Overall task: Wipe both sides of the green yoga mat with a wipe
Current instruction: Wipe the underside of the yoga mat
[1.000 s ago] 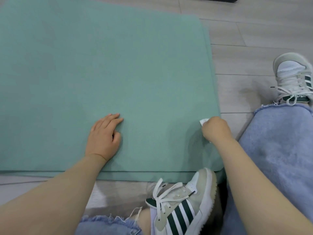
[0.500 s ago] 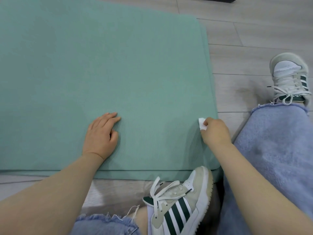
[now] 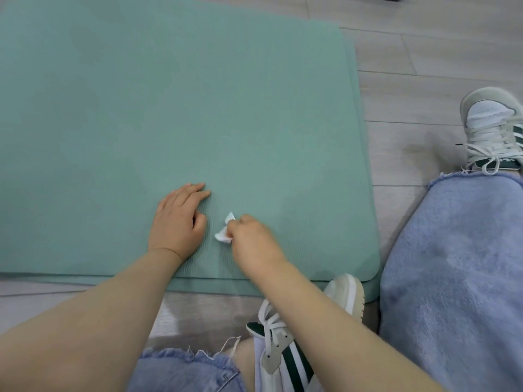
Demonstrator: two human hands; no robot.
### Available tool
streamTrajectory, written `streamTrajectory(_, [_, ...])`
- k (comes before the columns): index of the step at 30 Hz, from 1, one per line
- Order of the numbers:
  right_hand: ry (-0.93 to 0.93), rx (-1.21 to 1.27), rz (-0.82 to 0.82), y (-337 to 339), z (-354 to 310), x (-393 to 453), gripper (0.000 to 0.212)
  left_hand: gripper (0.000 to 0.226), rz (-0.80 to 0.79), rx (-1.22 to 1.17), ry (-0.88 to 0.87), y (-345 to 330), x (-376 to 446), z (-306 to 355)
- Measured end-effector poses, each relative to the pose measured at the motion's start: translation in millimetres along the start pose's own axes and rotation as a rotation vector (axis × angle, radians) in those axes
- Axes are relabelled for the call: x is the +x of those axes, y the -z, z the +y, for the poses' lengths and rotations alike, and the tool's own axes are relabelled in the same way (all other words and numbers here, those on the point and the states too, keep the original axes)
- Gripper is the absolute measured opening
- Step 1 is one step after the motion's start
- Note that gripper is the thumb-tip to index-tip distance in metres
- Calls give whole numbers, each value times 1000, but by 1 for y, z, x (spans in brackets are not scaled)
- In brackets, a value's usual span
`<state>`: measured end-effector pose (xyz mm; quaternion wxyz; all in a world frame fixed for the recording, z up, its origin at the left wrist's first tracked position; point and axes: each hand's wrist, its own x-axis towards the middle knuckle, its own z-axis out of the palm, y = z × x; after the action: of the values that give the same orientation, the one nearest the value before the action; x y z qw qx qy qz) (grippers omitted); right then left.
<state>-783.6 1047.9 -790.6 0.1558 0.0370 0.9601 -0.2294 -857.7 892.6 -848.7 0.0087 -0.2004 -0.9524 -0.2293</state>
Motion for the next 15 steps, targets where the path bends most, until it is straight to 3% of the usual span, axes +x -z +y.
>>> streamTrajectory(2, [-60, -35, -24, 24, 27, 0, 28, 51, 2, -3, -2, 0, 0, -1])
streamTrajectory(6, [-633, -298, 46, 89, 137, -28, 20, 49, 3, -12, -4, -1, -1, -1])
streamTrajectory(8, [-770, -303, 49, 99, 147, -42, 18, 48, 12, -10, -2, -1, 0, -1])
streamTrajectory(11, [-606, -146, 121, 59, 95, -18, 19, 49, 9, -5, 5, -1, 0, 0])
streamTrajectory(15, [-198, 9, -18, 18, -10, 17, 20, 51, -3, -6, 13, -1, 0, -1])
